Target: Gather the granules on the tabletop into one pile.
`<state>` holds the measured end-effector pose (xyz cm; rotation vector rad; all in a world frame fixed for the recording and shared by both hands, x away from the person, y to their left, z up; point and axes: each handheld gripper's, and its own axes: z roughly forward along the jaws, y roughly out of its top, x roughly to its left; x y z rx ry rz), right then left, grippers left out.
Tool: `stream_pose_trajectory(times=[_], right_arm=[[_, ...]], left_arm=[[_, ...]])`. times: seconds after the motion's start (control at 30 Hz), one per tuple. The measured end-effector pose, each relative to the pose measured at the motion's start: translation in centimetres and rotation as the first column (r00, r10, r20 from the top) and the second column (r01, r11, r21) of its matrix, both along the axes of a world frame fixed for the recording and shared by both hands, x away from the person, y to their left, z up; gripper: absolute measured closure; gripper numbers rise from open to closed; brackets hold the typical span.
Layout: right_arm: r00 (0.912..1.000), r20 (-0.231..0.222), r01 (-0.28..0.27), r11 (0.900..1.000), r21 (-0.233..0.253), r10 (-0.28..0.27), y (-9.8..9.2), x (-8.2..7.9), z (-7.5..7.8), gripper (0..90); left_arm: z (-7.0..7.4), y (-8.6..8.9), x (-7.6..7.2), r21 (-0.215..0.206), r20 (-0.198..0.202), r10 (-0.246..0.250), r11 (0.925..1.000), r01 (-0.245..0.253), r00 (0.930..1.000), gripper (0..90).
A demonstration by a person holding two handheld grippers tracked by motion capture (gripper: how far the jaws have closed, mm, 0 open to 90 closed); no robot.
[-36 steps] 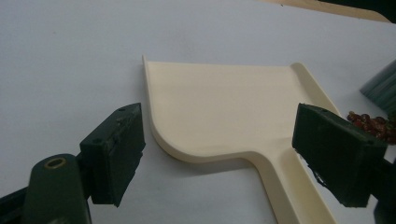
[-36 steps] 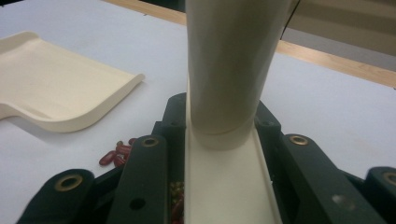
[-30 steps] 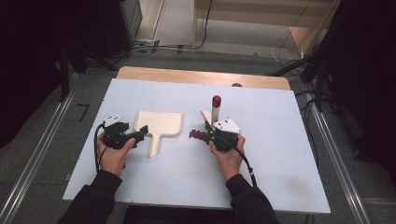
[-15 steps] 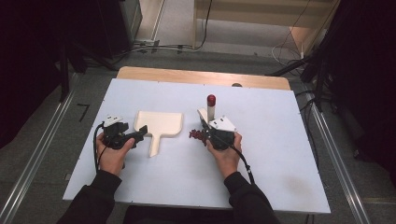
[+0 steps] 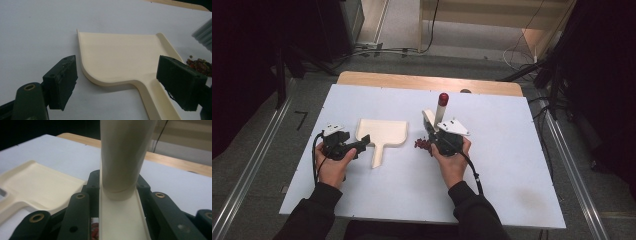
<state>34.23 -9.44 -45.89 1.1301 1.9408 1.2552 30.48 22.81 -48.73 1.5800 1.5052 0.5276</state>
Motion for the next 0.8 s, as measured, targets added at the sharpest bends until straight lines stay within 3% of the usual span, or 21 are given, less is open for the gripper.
stream_pose_trajectory(times=[0.13,0.43,0.63,0.8], right_arm=[[0.9982,-0.057,-0.015,0.999,0.04,0.017,1.3,-0.5,-0.4,64.3],[0.9932,-0.115,-0.008,0.996,0.083,0.018,2.6,-1.1,-1.2,64.3],[0.9849,-0.173,0.016,0.987,0.159,0.012,2.6,-1.3,-1.7,64.2],[0.9824,-0.186,0.049,0.985,0.162,-0.019,2.2,-1.2,-2.2,64.2]], left_arm=[[0.0,0.2,-0.1,-0.006,0.002,0.005,1.0,-0.005,1.0,18.2],[0.1,0.2,-0.1,-0.008,0.003,0.005,1.0,-0.005,1.0,18.2],[0.0,0.2,-0.1,-0.006,0.003,0.006,1.0,-0.006,1.0,18.2],[0.0,0.2,-0.1,-0.005,0.002,0.003,1.0,-0.003,1.0,18.2]])
